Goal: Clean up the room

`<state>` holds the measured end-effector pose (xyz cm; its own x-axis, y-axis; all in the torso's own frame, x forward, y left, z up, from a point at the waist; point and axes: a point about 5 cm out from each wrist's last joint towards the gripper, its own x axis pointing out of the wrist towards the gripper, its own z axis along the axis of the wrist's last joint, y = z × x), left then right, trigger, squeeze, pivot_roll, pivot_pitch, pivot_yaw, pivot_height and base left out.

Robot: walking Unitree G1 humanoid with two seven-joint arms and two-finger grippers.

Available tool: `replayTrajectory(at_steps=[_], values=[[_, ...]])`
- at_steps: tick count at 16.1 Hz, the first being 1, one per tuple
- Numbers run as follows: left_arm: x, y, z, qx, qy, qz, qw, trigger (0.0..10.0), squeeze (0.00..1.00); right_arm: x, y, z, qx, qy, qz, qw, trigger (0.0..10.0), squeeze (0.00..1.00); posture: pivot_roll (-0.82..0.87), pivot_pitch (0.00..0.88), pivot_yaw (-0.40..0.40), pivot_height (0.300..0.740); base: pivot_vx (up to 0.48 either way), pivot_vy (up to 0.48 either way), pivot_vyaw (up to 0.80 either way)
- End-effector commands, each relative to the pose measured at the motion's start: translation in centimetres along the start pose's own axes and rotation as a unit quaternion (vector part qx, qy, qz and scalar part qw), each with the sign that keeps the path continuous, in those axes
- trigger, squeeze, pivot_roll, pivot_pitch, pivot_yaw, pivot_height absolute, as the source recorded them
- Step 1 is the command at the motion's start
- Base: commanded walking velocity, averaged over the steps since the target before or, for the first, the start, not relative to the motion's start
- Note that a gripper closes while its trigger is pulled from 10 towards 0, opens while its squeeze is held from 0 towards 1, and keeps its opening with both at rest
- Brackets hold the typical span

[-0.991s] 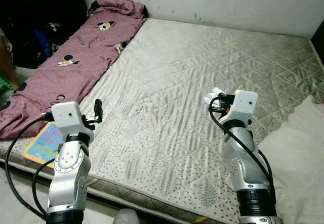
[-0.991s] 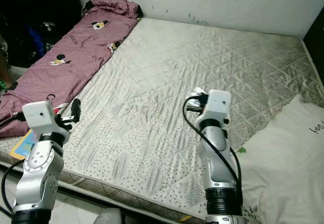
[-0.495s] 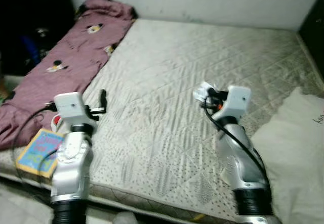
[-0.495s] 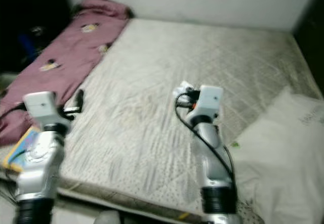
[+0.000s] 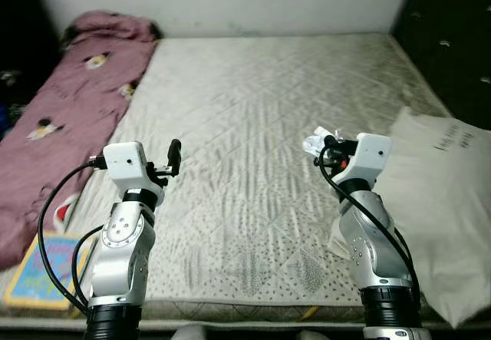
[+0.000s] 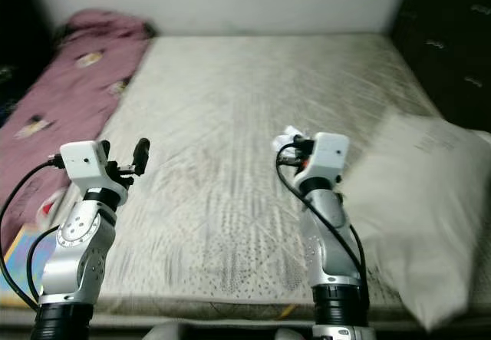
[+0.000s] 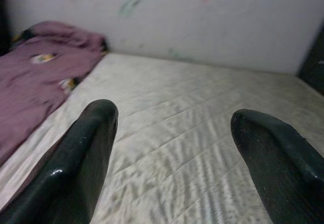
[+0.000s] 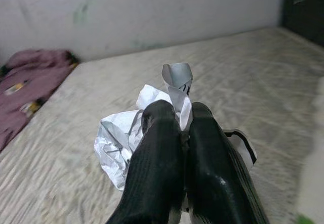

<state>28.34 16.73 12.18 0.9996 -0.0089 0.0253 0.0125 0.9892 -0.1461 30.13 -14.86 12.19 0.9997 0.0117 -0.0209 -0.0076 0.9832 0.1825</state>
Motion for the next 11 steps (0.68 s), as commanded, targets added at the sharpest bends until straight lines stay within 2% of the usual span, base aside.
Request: replayTrajectory(at_steps=[1,2,4,11], values=[[0.0,1.15,0.42,0.009,-0.006,0.018,1.0,10.0,0.0,0.4,1.69,0.63,0.008,-0.014,0.025,1.0,10.0,0.0,-0.11,0.0,0.042,0.74,0.0,0.48,0.0],[0.03,1.1,0.54,0.01,-0.011,0.018,1.0,10.0,0.0,0.42,1.69,0.72,0.005,-0.016,0.025,1.0,10.0,0.0,-0.11,0.0,0.044,0.74,0.0,0.356,0.0],[0.01,1.12,0.53,0.021,-0.011,0.027,0.999,10.0,0.0,0.3,1.5,0.69,0.004,-0.017,0.022,1.0,10.0,0.0,-0.11,0.0,0.048,0.74,0.0,0.0,0.0],[0.15,1.11,0.66,0.019,-0.013,0.024,0.999,10.0,0.0,0.46,2.02,0.84,0.011,-0.023,0.031,0.999,10.0,0.0,-0.11,0.0,0.049,0.74,0.0,0.0,0.0]])
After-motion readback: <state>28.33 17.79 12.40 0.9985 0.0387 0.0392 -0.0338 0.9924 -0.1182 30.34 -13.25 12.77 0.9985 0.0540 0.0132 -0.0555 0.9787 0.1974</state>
